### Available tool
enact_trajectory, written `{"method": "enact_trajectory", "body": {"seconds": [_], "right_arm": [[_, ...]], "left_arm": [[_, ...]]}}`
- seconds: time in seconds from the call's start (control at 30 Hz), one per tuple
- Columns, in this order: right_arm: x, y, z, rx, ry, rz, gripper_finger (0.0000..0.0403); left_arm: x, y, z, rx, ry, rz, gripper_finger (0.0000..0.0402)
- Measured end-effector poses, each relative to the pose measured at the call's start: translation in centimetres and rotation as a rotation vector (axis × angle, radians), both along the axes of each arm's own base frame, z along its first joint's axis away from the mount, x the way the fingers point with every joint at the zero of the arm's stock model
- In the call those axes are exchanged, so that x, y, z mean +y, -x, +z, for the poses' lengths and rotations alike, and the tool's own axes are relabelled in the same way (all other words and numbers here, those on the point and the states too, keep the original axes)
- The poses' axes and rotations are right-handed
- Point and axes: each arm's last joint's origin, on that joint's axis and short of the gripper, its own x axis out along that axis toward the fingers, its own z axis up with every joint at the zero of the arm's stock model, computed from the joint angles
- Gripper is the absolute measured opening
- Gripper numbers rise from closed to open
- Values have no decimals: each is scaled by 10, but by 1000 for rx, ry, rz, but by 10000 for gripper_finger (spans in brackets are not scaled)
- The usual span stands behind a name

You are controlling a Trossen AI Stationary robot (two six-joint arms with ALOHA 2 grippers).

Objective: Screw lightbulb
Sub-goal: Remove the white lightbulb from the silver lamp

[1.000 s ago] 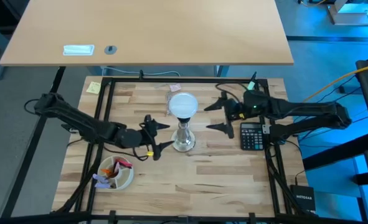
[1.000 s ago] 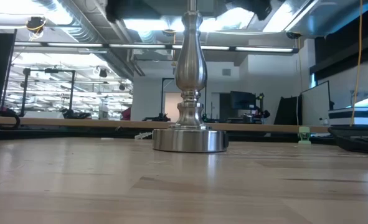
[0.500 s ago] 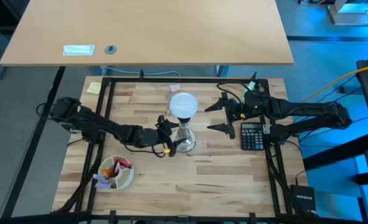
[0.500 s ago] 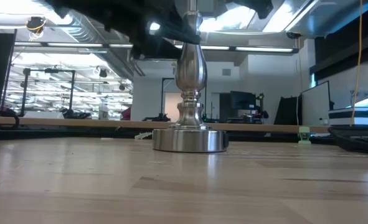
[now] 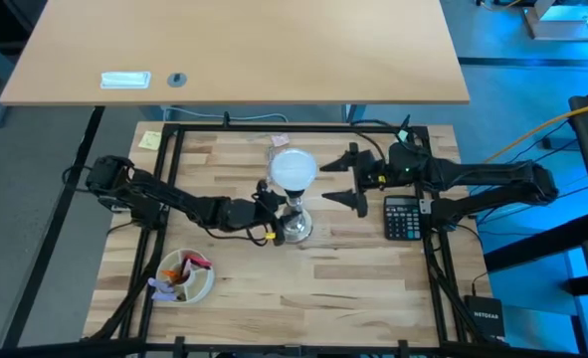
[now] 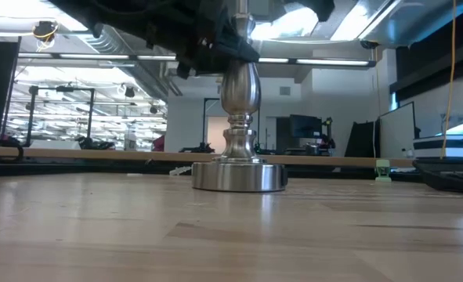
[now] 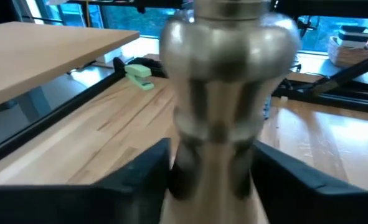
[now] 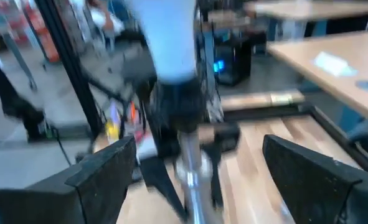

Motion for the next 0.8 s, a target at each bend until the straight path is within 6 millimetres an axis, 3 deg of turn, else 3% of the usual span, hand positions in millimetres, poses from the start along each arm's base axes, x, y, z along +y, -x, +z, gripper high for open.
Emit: {"method": "enact_trajectory", "body": {"seconds": [0.07,0.27,0.4,0.53,0.8], "right_arm": [[0,-6,2,-49,-47,2,353],[5,-25,-1,-126,-70,78,353],[15,-36,-5,-166,43,-16,353],[28,-45,6,-184,151,-135,353],[39,-77,21,-163,192,-400,353]], "left_arm": [[0,0,1,0,-13,-6,151],[0,0,2,8,-45,-15,151],[0,0,2,-1,-26,4,151],[3,0,2,-19,5,62,151],[7,0,2,-37,31,101,151]]}}
